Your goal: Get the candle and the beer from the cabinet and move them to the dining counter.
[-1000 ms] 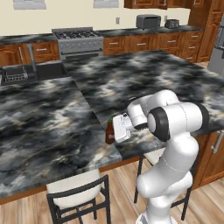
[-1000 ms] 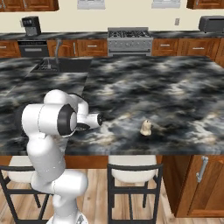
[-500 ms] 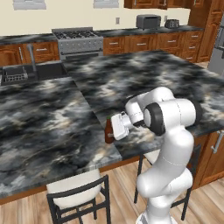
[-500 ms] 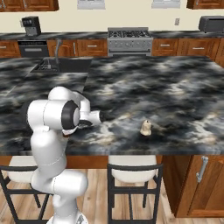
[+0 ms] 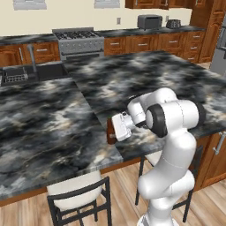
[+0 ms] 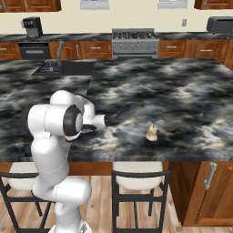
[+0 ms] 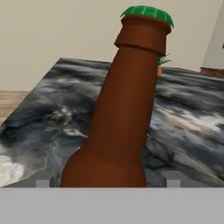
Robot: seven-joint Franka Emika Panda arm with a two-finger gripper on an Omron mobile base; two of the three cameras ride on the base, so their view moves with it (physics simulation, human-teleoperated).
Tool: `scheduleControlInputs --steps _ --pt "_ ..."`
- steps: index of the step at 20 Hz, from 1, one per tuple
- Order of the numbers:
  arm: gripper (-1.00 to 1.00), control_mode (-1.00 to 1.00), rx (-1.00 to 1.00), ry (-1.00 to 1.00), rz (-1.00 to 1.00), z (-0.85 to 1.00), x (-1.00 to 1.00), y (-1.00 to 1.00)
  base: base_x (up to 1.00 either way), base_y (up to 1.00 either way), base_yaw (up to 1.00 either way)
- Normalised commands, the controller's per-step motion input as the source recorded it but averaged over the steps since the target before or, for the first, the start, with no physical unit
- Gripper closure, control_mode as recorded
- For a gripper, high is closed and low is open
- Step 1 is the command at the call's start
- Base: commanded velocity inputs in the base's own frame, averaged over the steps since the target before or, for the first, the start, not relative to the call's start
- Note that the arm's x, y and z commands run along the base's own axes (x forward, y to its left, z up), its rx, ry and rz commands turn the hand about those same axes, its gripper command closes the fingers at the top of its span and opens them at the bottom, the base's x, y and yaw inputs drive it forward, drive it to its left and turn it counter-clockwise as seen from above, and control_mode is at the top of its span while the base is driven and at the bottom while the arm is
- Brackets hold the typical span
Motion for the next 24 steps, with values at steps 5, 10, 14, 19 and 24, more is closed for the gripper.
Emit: scheduleControlInputs --steps 5,10,14,19,24 --pt "-1.0 -1.0 0.02 -0.08 0.01 0.13 -0.13 -0.14 0.0 0.0 0.0" --pt "-1.0 -1.0 0.02 0.0 0.0 0.21 0.0 -0.12 0.0 0.0 0.0" --pt "-1.0 -1.0 0.03 0.0 0.0 0.36 0.0 -0.22 0.0 0.0 0.0" --pt "-1.0 -1.0 0.04 0.0 0.0 0.41 -0.04 -0.27 0.0 0.0 0.0" --pt "-1.0 -1.0 0.03 0.0 0.0 0.57 -0.36 -0.14 0.0 0.0 0.0"
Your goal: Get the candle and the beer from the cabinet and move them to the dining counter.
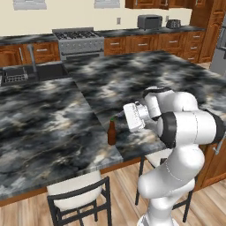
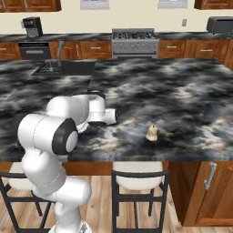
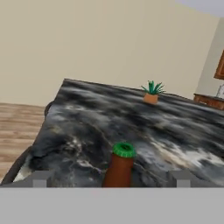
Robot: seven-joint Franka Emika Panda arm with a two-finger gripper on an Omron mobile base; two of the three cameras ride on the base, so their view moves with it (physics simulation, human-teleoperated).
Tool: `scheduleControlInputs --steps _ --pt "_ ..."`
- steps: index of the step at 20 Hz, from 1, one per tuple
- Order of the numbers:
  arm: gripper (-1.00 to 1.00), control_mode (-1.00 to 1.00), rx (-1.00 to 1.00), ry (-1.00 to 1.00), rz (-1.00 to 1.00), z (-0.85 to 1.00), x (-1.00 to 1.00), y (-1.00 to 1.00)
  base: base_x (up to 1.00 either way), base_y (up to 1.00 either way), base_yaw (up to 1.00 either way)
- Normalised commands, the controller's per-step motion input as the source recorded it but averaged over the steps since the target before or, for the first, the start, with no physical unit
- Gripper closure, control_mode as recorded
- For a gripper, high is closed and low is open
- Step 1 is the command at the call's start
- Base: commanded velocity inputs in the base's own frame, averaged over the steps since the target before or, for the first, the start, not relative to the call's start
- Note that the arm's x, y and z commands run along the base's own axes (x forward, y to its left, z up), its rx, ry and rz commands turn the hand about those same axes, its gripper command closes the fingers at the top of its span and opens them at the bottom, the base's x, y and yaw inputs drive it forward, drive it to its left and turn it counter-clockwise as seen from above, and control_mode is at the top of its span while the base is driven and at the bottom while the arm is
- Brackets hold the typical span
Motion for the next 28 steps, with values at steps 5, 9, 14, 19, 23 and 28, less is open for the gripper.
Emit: scheduleControlInputs --steps 5,9,14,19,23,28 --pt "-1.0 -1.0 0.0 0.0 0.0 0.65 -0.8 -0.01 0.0 0.0 0.0" --pt "-1.0 -1.0 0.0 0.0 0.0 0.68 -0.95 0.0 0.0 0.0 0.0" --pt "-1.0 -1.0 -0.05 0.0 0.0 0.72 -0.94 0.0 0.0 0.0 0.0" --pt "-1.0 -1.0 -0.07 0.01 0.0 0.66 -0.97 0.05 0.0 0.0 0.0" --pt "-1.0 -1.0 -0.08 0.03 0.0 0.38 -0.98 0.18 0.0 0.0 0.0" --pt "-1.0 -1.0 -0.08 0.0 0.0 -0.02 -0.92 0.3 0.0 0.0 0.0"
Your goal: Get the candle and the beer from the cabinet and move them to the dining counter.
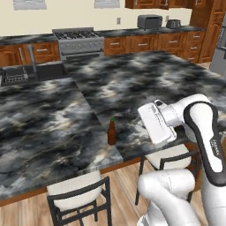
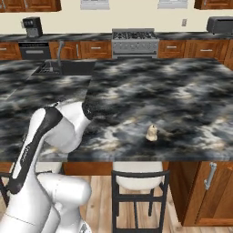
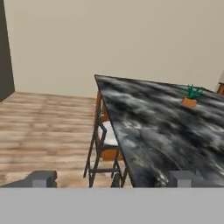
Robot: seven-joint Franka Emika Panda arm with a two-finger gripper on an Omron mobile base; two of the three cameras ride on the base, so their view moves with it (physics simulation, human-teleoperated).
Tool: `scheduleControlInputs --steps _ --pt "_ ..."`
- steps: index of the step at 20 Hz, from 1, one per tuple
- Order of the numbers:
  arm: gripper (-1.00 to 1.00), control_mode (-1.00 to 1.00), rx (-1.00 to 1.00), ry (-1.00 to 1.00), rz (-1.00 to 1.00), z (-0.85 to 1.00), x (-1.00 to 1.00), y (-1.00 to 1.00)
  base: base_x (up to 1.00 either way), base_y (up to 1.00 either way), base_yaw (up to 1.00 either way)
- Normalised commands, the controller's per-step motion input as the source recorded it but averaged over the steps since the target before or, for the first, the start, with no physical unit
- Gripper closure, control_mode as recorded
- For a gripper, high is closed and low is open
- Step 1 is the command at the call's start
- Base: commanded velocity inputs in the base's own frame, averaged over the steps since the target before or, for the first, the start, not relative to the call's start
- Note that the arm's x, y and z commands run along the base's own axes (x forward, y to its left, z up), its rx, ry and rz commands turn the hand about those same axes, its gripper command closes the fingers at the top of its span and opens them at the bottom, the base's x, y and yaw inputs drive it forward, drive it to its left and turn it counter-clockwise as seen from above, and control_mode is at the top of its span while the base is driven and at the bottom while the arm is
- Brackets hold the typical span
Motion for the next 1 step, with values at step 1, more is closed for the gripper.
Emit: scheduleControlInputs --steps 1 --pt "-1.0 -1.0 -0.04 0.0 0.01 -0.16 -0.59 0.08 0.0 0.0 0.0"
